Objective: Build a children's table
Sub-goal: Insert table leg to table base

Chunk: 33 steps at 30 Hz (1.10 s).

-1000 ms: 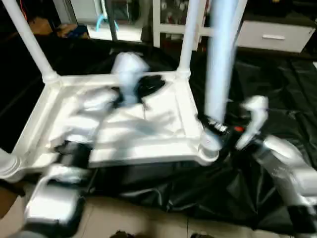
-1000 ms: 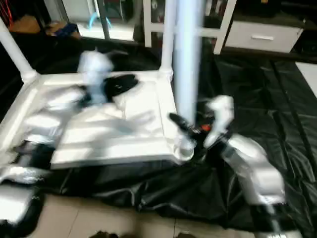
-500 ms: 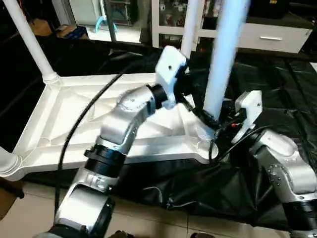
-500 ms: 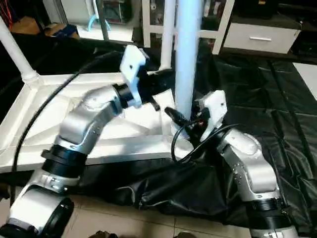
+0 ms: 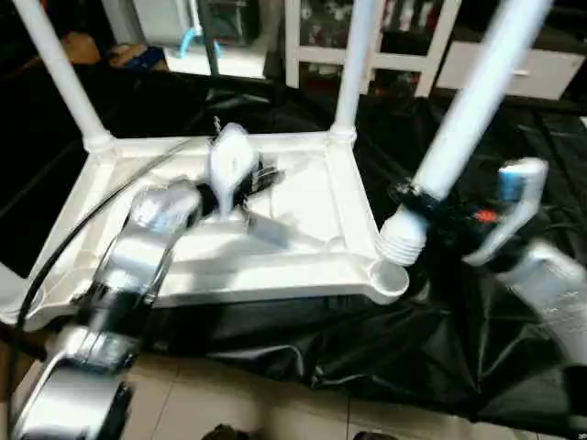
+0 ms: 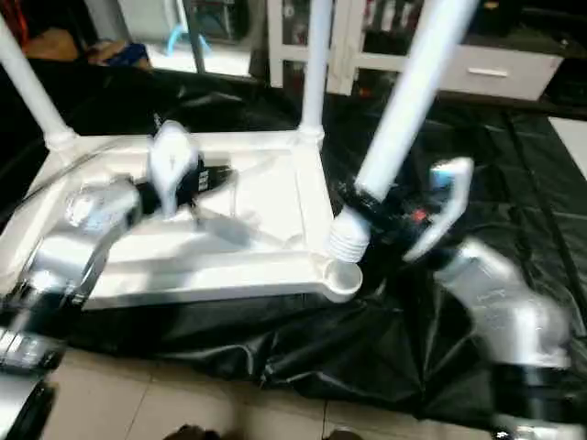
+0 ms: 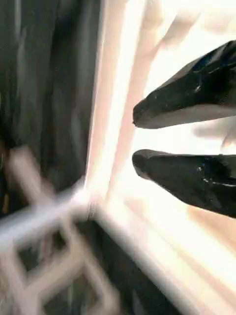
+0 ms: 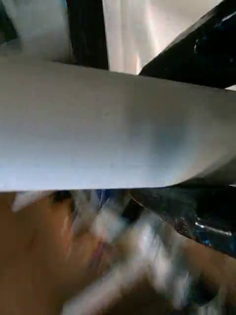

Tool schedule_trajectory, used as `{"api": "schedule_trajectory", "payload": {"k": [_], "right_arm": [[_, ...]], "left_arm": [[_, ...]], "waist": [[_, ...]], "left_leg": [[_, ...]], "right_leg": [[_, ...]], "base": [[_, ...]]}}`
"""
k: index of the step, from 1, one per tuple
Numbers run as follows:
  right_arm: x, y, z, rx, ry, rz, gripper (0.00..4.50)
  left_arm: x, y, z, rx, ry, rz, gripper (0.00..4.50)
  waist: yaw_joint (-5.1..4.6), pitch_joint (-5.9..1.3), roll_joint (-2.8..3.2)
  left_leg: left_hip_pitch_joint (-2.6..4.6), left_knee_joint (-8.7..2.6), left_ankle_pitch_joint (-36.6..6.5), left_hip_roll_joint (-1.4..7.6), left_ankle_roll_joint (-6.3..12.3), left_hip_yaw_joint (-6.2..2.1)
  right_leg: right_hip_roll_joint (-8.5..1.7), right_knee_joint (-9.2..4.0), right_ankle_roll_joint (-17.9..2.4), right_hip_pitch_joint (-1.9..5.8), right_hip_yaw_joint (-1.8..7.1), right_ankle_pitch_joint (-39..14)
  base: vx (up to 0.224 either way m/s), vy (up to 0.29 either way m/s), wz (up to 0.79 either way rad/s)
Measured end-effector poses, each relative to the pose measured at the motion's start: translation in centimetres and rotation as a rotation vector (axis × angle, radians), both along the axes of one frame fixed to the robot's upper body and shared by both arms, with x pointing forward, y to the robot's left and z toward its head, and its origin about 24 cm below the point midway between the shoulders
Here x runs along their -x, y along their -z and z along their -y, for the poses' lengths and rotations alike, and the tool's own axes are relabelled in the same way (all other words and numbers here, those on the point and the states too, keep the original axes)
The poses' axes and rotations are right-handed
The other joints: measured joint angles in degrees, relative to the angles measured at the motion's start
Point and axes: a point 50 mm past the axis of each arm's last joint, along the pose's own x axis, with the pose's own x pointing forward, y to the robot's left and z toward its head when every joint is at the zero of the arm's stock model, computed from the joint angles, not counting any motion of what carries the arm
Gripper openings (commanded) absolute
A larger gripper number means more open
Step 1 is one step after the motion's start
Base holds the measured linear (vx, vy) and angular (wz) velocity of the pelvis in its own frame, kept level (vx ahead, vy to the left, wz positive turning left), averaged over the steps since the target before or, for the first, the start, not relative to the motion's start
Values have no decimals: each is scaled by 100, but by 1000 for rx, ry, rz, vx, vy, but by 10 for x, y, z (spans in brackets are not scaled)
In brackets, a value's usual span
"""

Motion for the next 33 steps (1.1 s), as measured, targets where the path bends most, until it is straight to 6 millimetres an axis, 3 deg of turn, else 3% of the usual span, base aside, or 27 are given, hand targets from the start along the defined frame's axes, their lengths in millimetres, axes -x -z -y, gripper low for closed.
{"api": "schedule_trajectory", "payload": {"k": [7,15,20,24,33], "right_arm": [[28,-10,10,-263,-291,-109,184],[39,-22,16,-402,-386,-120,184],[41,-18,17,-404,-377,-149,184],[35,-14,17,-322,-287,-146,184],[5,5,13,87,96,-78,184]], "left_arm": [[46,44,18,-53,272,-210,100],[48,50,25,-123,294,-138,100],[50,56,27,-140,300,-133,100],[50,59,36,-112,302,-137,118],[47,64,47,-143,294,-74,157]], "waist": [[46,6,-10],[18,7,-12],[-5,7,-11],[-5,7,-11],[-29,7,-11]], "left_leg": [[8,-2,-12,2,-28,5],[10,-5,-10,1,-35,4],[7,-8,-9,1,-36,4],[4,-14,-10,0,-36,5],[-10,-41,-10,-3,-38,11]], "right_leg": [[-2,9,1,-4,4,1],[-3,5,38,-3,13,-22],[-3,4,30,-6,12,-16],[-4,3,25,-9,10,-12],[-1,0,39,-34,6,-21]], "base": [[0,0,0],[0,0,0],[0,0,0],[0,0,0],[0,0,0]]}}
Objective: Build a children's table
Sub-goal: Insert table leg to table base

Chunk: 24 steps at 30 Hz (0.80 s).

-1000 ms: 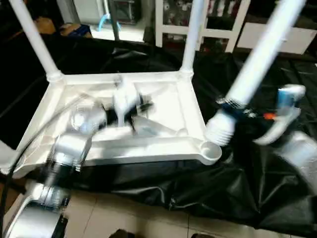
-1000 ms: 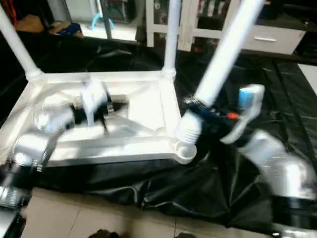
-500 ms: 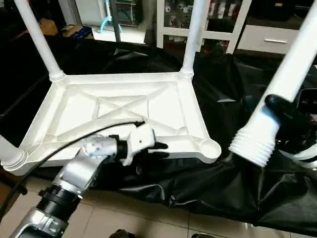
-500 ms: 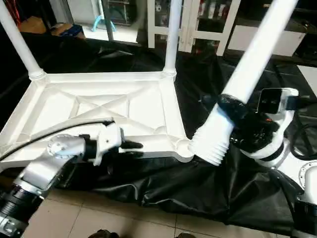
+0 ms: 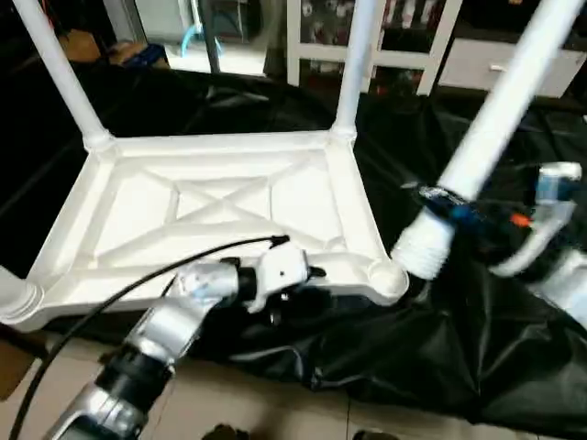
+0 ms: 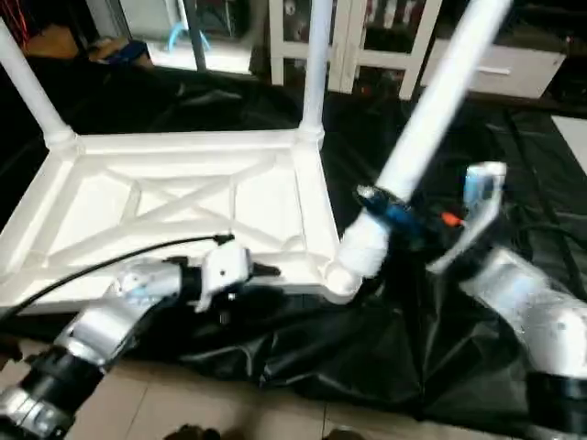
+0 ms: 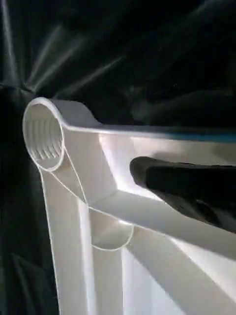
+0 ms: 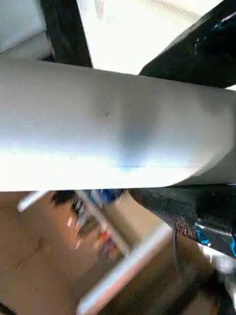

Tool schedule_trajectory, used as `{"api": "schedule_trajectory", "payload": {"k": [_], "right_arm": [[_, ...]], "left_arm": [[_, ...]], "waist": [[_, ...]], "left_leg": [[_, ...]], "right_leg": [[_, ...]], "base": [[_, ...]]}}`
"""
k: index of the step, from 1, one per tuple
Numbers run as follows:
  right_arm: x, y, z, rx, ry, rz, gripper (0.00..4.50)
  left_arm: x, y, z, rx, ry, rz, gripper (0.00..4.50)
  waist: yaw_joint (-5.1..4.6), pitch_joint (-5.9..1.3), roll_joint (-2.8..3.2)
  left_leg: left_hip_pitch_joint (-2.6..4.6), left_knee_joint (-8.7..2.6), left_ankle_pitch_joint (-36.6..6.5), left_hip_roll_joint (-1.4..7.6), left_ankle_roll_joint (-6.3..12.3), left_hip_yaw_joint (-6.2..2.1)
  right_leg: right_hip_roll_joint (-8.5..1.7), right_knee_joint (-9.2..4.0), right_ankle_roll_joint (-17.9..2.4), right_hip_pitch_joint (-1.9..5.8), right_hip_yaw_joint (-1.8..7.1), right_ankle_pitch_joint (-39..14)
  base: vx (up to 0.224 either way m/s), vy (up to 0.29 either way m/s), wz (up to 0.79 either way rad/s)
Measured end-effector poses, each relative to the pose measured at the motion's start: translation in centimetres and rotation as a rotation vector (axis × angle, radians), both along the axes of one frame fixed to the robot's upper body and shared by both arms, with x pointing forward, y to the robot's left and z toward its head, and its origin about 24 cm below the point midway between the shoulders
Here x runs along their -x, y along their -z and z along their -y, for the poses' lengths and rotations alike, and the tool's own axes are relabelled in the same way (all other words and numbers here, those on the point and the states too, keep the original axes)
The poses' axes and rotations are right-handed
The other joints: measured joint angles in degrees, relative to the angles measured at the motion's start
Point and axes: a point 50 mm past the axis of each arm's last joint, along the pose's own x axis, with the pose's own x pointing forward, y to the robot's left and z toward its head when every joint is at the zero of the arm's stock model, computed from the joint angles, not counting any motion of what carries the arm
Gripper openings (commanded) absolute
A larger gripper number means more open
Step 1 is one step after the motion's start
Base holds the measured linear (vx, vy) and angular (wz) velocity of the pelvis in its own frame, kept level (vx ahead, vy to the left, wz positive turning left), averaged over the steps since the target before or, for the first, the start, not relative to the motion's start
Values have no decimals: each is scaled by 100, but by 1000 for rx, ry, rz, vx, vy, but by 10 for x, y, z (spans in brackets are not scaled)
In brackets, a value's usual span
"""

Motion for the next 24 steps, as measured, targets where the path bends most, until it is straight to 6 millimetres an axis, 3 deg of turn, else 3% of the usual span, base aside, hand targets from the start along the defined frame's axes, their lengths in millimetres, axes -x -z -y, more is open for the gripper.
{"api": "schedule_trajectory", "payload": {"k": [9,17,18,24], "right_arm": [[-6,4,-3,187,71,126,184],[-5,14,-13,246,43,145,184],[-5,17,-14,241,44,147,184],[-4,23,-20,212,38,142,184]], "left_arm": [[1,0,-7,-75,51,9,157],[-2,0,-16,-138,55,31,157],[-2,0,-16,-139,54,31,130],[-2,1,-16,-153,56,39,90]], "waist": [[-45,0,1],[-68,-4,7],[-66,-4,7],[-71,-6,9]], "left_leg": [[7,-5,0,2,0,1],[17,-6,0,3,-1,1],[17,-6,0,4,-1,0],[18,-6,0,4,-1,0]], "right_leg": [[1,-1,2,1,2,-1],[5,2,1,5,4,2],[5,2,1,5,4,2],[4,2,0,6,7,3]], "base": [[0,0,0],[0,0,0],[0,0,0],[0,0,0]]}}
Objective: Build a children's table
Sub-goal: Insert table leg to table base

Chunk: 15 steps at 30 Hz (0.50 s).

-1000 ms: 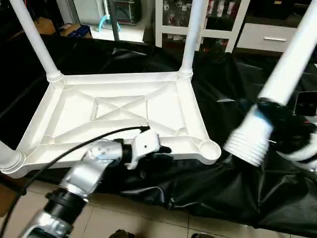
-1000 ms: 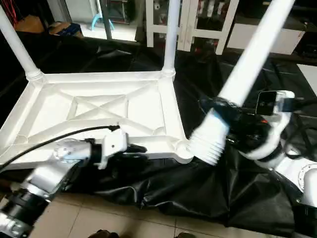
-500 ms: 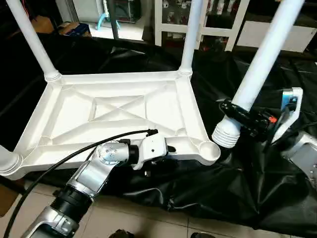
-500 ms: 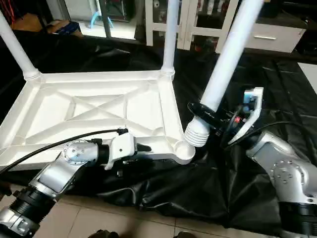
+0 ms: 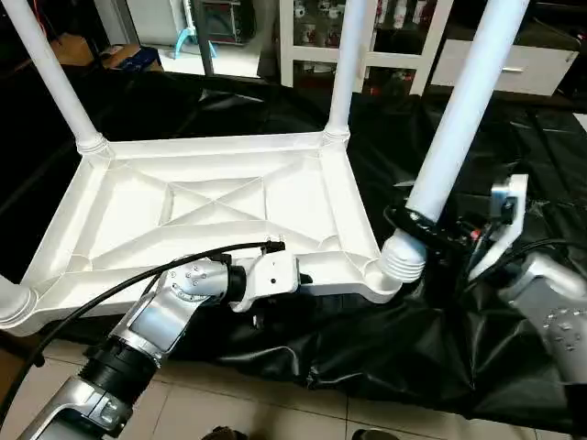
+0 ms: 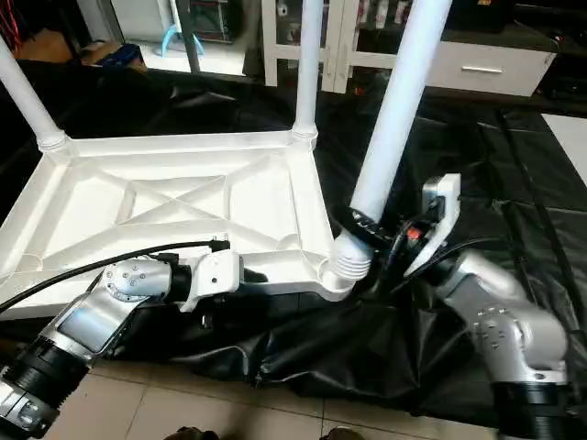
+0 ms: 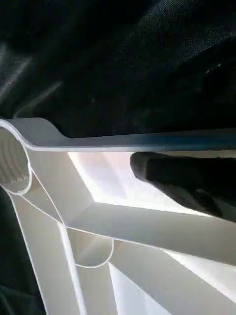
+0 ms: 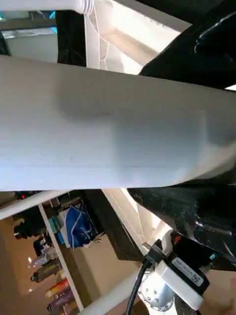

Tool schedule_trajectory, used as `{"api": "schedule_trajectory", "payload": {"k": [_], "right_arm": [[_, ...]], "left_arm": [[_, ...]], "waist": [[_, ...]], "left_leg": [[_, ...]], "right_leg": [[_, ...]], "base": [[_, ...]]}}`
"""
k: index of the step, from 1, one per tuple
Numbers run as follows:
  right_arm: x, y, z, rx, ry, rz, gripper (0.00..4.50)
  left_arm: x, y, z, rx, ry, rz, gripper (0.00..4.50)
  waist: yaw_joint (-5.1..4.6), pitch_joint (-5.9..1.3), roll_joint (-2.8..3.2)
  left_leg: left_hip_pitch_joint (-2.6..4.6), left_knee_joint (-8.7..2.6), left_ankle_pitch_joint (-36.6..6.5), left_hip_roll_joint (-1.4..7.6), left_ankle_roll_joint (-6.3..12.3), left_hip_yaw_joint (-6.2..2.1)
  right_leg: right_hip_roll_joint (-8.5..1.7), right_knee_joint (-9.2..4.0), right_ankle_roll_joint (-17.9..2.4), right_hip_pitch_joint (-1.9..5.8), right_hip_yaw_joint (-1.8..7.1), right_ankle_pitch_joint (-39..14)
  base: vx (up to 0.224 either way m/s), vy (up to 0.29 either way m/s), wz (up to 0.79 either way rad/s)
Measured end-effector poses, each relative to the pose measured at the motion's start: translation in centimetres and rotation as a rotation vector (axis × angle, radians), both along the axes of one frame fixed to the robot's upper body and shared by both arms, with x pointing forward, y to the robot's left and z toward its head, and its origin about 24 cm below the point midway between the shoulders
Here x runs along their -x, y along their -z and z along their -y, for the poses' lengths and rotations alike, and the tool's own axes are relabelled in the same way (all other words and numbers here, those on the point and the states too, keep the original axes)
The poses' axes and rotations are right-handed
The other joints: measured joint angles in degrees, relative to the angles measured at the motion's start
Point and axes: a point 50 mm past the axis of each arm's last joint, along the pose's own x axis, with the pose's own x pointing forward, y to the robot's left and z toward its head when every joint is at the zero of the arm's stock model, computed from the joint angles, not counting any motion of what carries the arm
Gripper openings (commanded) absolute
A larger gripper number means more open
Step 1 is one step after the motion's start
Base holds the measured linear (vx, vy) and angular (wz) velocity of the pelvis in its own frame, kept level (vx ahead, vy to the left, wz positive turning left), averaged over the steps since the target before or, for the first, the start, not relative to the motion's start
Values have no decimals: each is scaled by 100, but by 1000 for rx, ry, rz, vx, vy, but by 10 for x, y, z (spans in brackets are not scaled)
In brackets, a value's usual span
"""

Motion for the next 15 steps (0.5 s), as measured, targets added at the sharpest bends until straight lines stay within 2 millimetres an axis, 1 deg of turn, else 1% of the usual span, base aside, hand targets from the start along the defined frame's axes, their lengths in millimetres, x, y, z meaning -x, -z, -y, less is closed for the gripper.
{"api": "schedule_trajectory", "payload": {"k": [2,4,5,8,10,15], "right_arm": [[-1,1,-1,-7,4,12,184],[-2,7,-1,-19,23,8,184],[-3,11,0,-20,35,2,184],[-6,22,2,-30,68,-19,184],[-6,25,2,-30,71,-29,184],[-6,38,4,-60,69,-74,184]], "left_arm": [[0,1,-1,-21,4,6,71],[0,2,-1,-25,0,11,49],[0,2,-1,-26,-2,12,49],[0,2,-1,-23,-10,16,28],[0,2,-1,-23,-10,16,11],[0,2,-1,-24,-10,14,2]], "waist": [[-5,0,-1],[-4,-2,1],[-1,-1,0],[0,-1,0],[0,-2,1],[-3,-3,-1]], "left_leg": [[3,-1,0,0,0,0],[7,-3,0,0,-1,-1],[7,-4,0,0,-1,-1],[7,-6,0,0,-1,-2],[7,-9,0,0,-1,-2],[12,-9,0,0,-1,-3]], "right_leg": [[0,0,0,2,0,0],[1,0,0,5,-1,0],[1,0,0,5,-2,0],[1,0,0,6,-2,0],[1,0,0,6,-2,0],[0,0,0,12,-1,0]], "base": [[0,0,0],[0,0,0],[0,0,0],[0,0,0],[0,0,0],[0,0,0]]}}
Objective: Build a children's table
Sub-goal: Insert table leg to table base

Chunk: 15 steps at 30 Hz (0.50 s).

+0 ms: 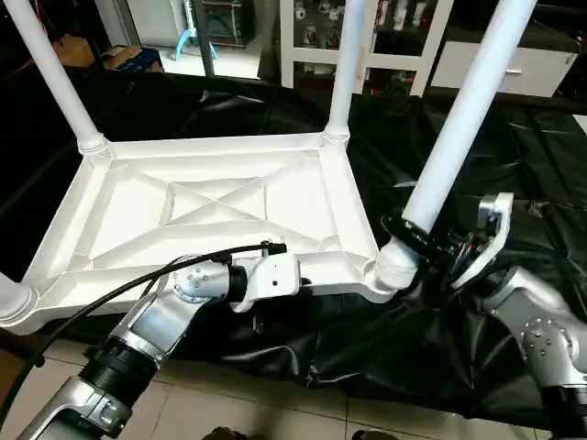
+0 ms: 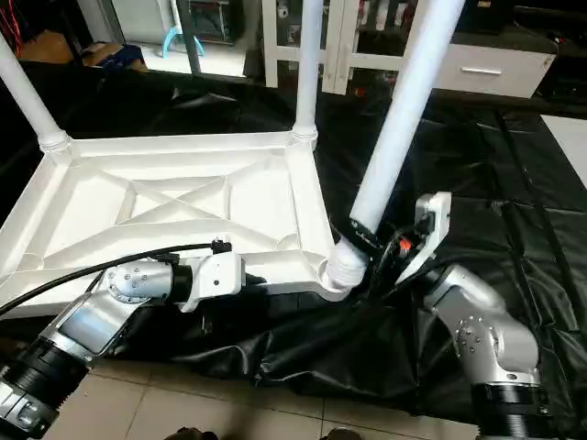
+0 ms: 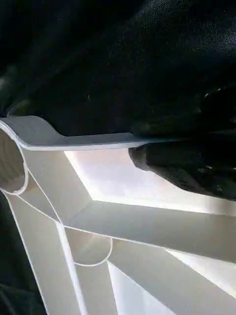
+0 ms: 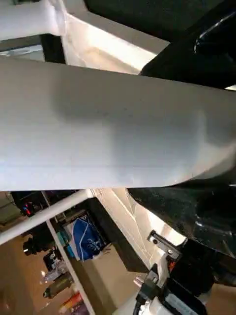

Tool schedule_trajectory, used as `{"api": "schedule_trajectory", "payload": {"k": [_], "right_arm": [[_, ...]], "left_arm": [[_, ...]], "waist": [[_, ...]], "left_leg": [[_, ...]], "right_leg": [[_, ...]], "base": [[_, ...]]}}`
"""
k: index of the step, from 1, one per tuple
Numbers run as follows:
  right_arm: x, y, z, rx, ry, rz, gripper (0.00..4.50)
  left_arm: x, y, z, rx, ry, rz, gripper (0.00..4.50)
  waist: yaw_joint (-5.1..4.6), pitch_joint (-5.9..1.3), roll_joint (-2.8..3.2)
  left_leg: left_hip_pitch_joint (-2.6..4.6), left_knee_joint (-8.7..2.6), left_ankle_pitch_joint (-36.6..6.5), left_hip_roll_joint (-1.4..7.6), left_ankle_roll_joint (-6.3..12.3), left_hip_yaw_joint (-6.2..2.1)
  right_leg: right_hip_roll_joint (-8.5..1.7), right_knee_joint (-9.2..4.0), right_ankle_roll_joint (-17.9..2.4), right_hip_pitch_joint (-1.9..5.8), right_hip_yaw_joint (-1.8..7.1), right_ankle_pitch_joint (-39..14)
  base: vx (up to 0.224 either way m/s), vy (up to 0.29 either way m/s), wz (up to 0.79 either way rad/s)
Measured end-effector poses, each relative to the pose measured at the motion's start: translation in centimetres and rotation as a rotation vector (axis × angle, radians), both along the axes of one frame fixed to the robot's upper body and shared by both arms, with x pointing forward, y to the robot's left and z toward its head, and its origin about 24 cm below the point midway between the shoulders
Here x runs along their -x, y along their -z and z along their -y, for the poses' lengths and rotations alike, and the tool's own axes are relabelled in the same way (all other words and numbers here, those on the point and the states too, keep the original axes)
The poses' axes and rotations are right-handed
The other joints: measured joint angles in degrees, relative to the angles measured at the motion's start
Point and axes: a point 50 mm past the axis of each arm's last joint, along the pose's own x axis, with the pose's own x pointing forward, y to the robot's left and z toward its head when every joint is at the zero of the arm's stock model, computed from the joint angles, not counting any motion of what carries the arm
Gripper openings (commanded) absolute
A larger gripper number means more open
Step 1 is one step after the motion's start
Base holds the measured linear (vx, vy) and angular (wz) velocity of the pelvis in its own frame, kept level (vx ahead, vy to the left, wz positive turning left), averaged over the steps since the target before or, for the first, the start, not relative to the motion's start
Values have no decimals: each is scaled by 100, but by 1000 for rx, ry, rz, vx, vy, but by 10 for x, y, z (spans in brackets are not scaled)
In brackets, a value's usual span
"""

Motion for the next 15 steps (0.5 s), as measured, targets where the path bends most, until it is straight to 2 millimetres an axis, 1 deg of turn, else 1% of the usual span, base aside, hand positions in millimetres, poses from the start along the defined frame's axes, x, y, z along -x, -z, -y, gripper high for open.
{"api": "schedule_trajectory", "payload": {"k": [5,11,15], "right_arm": [[-1,5,1,-30,23,17,184],[-5,8,0,-29,47,59,184],[-7,14,-3,-54,56,42,184]], "left_arm": [[0,0,0,0,-2,-1,0],[0,1,0,-2,-2,-3,0],[0,0,0,-6,3,-3,0]], "waist": [[-1,-1,-1],[-2,-1,-1],[-2,-2,3]], "left_leg": [[7,-1,0,0,0,0],[31,-17,-1,-1,-1,0],[37,-26,-1,-2,-1,1]], "right_leg": [[0,0,0,5,0,0],[-2,-3,3,21,3,-2],[-2,-5,3,21,4,-2]], "base": [[0,0,0],[0,0,0],[0,0,0]]}}
